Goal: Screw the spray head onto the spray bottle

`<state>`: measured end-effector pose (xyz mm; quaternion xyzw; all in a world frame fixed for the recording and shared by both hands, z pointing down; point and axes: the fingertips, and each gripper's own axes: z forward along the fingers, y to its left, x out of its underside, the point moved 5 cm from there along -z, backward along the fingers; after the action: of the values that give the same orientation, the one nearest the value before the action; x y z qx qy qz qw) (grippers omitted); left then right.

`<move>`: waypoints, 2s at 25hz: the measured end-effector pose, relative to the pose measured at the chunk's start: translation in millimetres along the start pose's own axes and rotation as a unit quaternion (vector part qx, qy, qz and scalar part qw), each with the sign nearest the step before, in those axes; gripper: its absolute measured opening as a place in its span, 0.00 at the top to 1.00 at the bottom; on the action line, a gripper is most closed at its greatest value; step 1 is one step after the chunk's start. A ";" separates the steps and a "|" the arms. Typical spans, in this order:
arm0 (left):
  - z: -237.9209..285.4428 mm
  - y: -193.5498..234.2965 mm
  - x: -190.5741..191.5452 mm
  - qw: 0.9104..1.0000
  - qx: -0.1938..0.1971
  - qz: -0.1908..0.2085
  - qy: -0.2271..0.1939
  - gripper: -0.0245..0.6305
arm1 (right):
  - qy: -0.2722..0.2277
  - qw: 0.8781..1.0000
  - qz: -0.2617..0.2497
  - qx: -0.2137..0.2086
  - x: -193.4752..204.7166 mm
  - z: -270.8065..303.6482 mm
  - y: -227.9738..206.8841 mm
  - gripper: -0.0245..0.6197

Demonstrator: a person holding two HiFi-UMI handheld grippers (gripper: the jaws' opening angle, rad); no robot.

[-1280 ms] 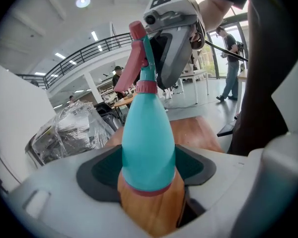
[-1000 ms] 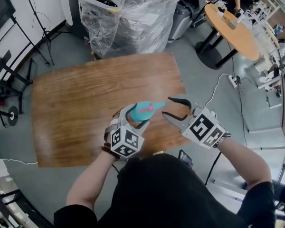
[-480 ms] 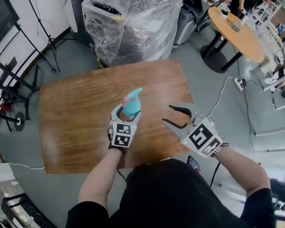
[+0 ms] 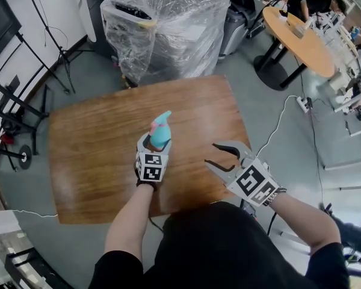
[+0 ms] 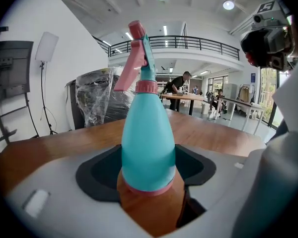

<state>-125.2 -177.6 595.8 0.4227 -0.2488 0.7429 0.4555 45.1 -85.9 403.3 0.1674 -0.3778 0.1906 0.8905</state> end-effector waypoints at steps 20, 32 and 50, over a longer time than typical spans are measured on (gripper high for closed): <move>-34.7 -2.7 10.0 1.000 -0.009 -0.021 0.003 0.38 | -0.011 0.998 0.050 -0.037 9.8 27.8 20.8 0.70; -136.1 -46.1 -27.2 0.996 -0.041 -0.044 -0.060 0.73 | -0.088 0.991 0.092 -0.028 8.8 39.3 25.2 0.96; -158.8 -97.7 -71.5 0.995 -0.045 -0.055 -0.071 0.94 | -0.127 0.985 0.091 -0.075 7.9 38.7 43.1 0.98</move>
<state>-85.9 -46.0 450.8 0.4664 -0.2903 0.6730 0.4953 6.5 -63.8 441.3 0.0875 -0.5149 0.2190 0.8241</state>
